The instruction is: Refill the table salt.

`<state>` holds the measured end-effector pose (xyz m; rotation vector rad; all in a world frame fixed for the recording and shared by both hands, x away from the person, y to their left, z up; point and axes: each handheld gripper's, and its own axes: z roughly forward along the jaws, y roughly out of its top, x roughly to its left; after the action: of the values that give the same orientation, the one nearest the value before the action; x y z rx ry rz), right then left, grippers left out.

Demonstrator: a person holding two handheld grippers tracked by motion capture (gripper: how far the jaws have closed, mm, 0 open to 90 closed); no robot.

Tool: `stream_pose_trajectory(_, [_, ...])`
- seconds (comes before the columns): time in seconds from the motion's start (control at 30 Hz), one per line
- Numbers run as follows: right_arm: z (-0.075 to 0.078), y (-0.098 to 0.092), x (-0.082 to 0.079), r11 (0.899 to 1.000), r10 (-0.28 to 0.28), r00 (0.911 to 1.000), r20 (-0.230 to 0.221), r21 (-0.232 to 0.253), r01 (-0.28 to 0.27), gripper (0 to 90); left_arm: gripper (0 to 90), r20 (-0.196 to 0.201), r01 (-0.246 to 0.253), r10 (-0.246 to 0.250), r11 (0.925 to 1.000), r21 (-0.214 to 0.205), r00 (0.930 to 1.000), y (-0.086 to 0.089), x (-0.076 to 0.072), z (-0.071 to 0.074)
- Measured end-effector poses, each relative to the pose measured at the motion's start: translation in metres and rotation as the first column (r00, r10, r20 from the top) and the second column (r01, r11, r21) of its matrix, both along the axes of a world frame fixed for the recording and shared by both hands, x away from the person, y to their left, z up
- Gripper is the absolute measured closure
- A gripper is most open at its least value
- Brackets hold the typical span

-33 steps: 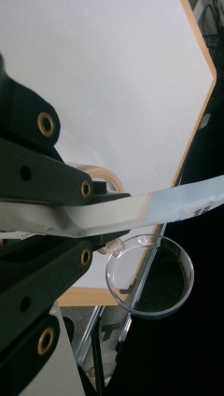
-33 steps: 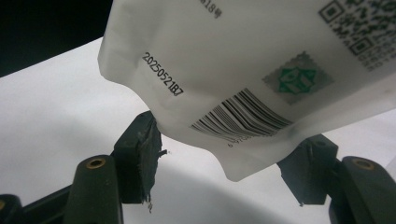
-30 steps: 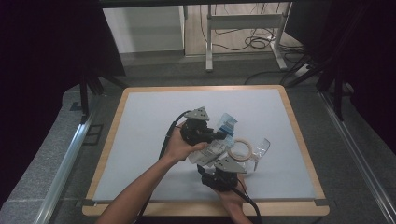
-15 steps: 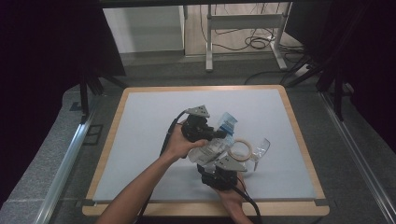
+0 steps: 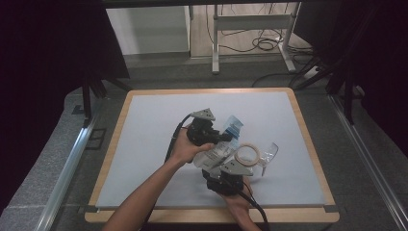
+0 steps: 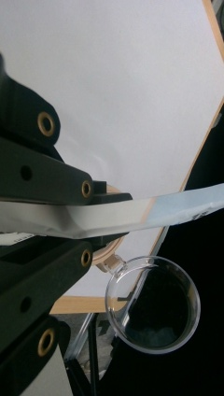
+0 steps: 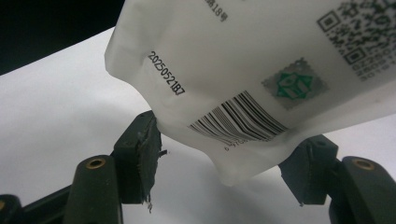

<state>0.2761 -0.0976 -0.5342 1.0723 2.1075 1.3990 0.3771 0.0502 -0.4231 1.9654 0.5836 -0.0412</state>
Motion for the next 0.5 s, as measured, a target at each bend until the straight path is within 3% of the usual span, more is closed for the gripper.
stream_pose_trajectory(0.2, [0.000,0.001,0.000,1.000,-0.005,1.0000,0.004,0.011,0.005,36.5,90.0,-0.023,0.010,-0.009,0.9984,0.055,0.9997,-0.007,0.003,0.004])
stream_pose_trajectory(0.5, [0.005,0.002,-0.002,0.998,-0.024,0.9997,0.009,0.061,0.024,36.5,90.0,0.005,0.034,-0.035,0.9896,0.139,0.9994,-0.023,0.001,0.016])
